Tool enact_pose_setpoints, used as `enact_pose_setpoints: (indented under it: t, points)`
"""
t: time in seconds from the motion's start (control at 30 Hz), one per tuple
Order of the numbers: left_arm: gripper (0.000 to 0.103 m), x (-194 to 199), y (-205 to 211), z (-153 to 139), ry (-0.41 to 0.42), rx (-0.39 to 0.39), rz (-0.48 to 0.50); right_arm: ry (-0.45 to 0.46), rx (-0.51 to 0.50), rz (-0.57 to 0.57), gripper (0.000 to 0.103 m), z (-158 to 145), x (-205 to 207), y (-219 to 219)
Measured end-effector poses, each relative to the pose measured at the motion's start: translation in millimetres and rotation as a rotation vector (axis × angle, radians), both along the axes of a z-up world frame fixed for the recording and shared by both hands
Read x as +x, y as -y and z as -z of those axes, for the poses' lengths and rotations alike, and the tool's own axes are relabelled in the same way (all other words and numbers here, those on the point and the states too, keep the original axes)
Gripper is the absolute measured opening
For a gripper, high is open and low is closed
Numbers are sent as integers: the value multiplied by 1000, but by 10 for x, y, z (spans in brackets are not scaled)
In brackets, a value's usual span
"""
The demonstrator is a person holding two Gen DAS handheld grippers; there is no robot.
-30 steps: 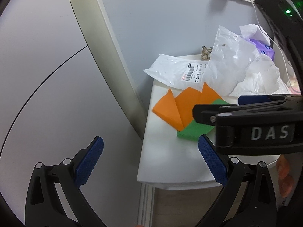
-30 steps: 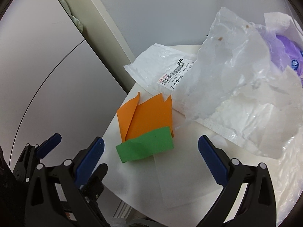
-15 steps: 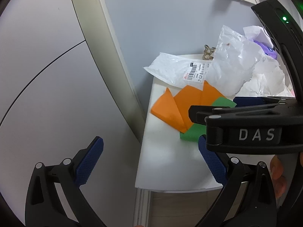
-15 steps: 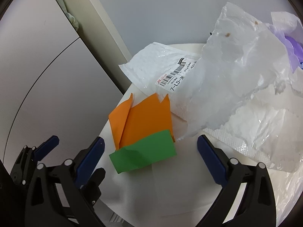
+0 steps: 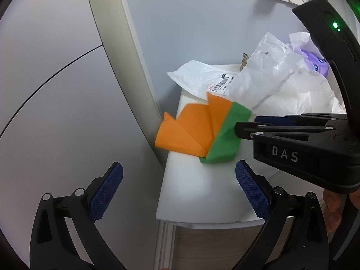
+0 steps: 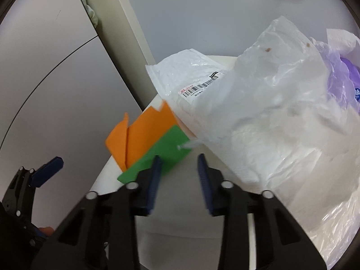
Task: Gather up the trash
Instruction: 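Close the right tool on the green strip of the folded paper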
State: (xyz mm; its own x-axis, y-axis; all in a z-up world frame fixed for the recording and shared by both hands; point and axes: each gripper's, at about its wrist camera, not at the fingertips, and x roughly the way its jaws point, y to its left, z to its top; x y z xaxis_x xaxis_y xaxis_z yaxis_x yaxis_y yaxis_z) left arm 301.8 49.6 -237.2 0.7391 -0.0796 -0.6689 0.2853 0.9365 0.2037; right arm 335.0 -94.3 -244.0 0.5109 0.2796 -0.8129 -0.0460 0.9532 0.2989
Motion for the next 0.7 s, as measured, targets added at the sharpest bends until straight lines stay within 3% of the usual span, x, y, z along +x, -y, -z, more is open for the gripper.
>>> enact_pose_setpoints:
  t: [0.07, 0.17, 0.57, 0.7]
  points:
    - [97, -24, -17, 3, 0, 1, -5, 0, -4, -6, 18, 10, 8, -23]
    - [97, -22, -35, 19, -1, 2, -8, 3, -12, -11, 13, 21, 13, -38]
    - [97, -35, -75, 28, -6, -16, -20, -5, 12, -8, 11, 0, -25, 47]
    - [97, -24, -60, -8, -6, -17, -19, -1, 20, -12, 6, -43, -77, 92]
